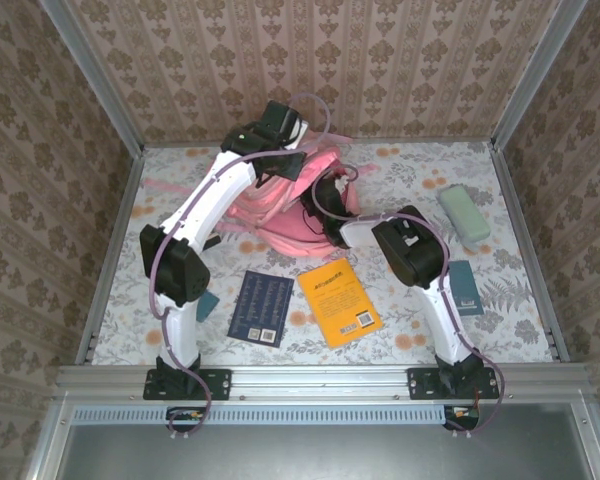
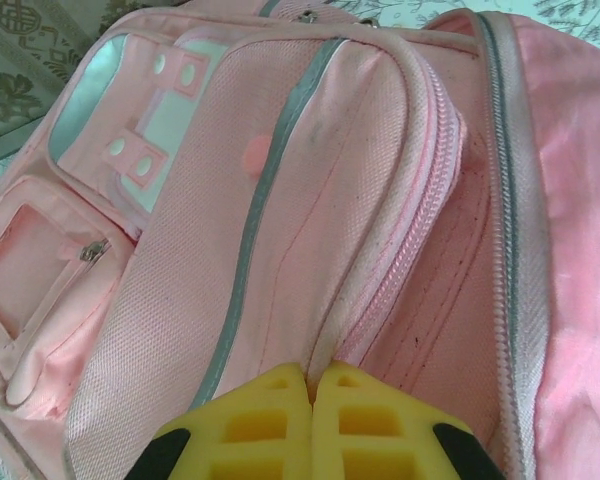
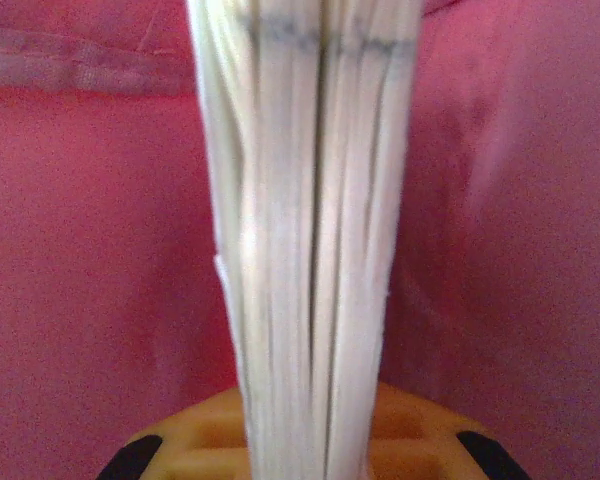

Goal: Pack the student bag

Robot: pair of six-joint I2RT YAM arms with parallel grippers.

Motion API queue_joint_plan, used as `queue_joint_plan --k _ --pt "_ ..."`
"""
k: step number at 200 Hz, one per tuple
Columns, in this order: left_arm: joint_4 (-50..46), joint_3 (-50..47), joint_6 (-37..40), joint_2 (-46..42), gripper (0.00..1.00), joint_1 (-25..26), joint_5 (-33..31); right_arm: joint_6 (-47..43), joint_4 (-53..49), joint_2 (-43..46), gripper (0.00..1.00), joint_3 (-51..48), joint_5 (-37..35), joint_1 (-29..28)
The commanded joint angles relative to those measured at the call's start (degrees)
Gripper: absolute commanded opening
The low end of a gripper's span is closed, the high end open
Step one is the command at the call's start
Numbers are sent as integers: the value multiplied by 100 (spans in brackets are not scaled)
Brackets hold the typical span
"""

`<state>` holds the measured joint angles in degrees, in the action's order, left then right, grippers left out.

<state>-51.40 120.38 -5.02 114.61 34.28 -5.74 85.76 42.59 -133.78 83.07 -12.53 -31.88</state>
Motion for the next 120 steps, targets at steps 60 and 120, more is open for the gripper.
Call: queue_joint_plan --k 60,120 --pt "274 50 -350 -334 0 40 234 418 -946 -729 39 1288 -395 35" --pt "306 14 -370 -266 0 -191 232 327 -1397 325 74 279 87 173"
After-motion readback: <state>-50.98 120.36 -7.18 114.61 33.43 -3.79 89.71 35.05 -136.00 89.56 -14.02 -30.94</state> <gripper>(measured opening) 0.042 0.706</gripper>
